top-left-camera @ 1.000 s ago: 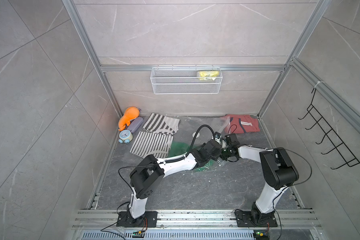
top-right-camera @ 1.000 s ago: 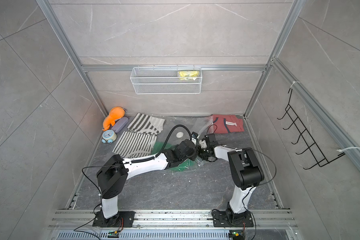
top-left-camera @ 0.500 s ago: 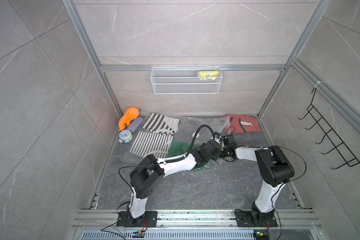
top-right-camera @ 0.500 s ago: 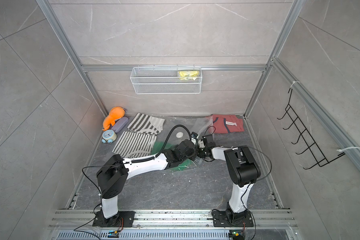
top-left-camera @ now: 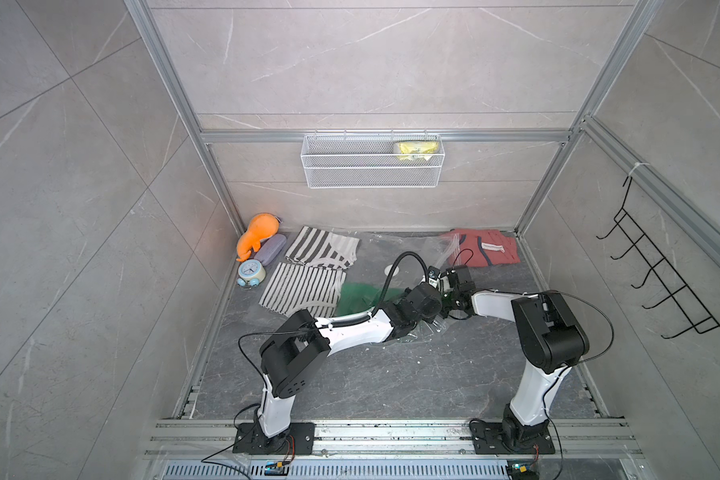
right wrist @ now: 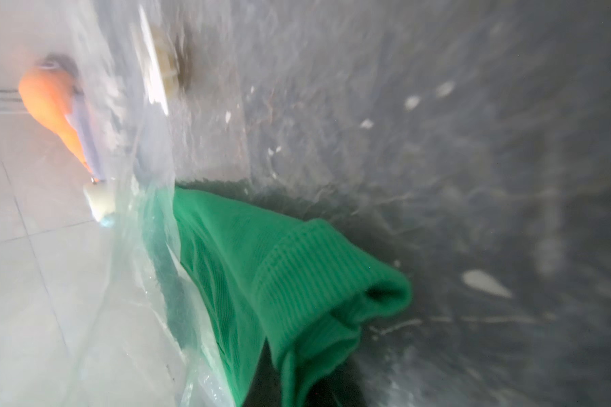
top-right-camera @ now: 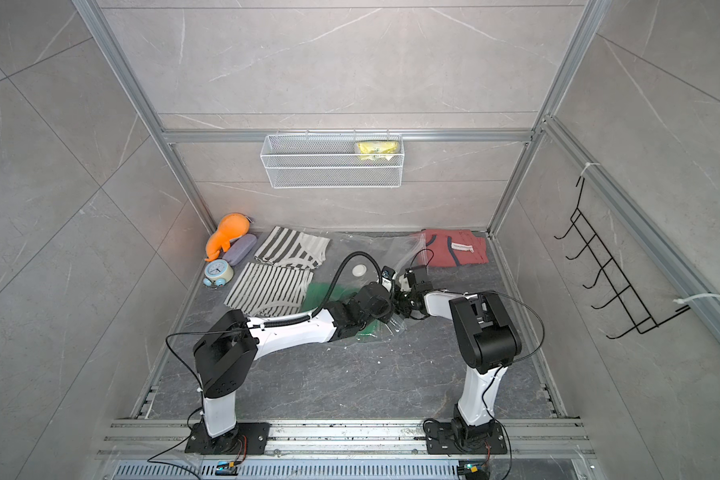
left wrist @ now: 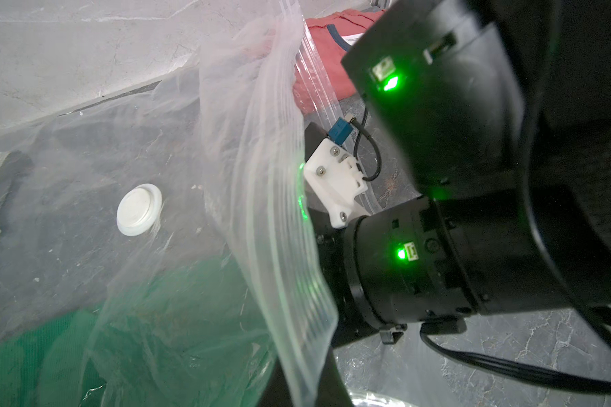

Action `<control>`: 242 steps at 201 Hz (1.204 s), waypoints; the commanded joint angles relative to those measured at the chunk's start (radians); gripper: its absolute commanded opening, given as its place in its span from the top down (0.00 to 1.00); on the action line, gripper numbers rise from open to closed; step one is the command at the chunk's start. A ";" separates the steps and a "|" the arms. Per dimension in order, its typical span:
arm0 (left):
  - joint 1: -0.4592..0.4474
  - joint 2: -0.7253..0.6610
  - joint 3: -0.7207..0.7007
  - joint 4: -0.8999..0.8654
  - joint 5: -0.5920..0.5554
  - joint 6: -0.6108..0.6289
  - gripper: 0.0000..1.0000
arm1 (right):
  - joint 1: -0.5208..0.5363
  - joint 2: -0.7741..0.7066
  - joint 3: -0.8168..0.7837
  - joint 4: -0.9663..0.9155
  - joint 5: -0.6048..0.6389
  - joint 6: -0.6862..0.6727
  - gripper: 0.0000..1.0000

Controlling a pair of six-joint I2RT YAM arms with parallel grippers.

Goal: Take the tank top out of the vacuum bag
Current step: Take out the tank top from the vacuum bag.

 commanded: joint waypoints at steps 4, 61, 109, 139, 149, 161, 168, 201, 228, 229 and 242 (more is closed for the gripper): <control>-0.003 -0.042 -0.013 0.024 -0.029 0.011 1.00 | -0.040 -0.056 0.028 -0.057 0.043 -0.035 1.00; -0.002 -0.054 -0.029 0.031 -0.039 0.010 1.00 | -0.144 -0.088 0.066 -0.222 0.095 -0.141 1.00; -0.002 -0.063 -0.040 0.030 -0.061 0.011 1.00 | -0.216 -0.087 0.144 -0.388 0.157 -0.259 1.00; -0.002 -0.064 -0.037 0.030 -0.062 0.013 1.00 | -0.251 -0.078 0.208 -0.476 0.191 -0.306 1.00; -0.002 -0.065 -0.035 0.030 -0.061 0.017 1.00 | -0.262 -0.079 0.228 -0.507 0.222 -0.323 1.00; -0.002 -0.063 -0.034 0.030 -0.065 0.019 1.00 | -0.274 -0.092 0.241 -0.527 0.265 -0.336 1.00; -0.002 -0.061 -0.032 0.027 -0.065 0.020 1.00 | -0.278 -0.096 0.251 -0.536 0.282 -0.342 1.00; -0.003 -0.064 -0.027 0.022 -0.068 0.028 1.00 | -0.312 -0.091 0.292 -0.583 0.320 -0.354 1.00; -0.002 -0.064 -0.025 0.024 -0.071 0.031 1.00 | -0.325 -0.074 0.304 -0.592 0.344 -0.348 1.00; -0.002 -0.064 -0.025 0.024 -0.071 0.031 1.00 | -0.327 -0.073 0.305 -0.592 0.349 -0.348 1.00; -0.001 -0.066 -0.026 0.023 -0.073 0.031 1.00 | -0.332 -0.067 0.318 -0.612 0.398 -0.350 1.00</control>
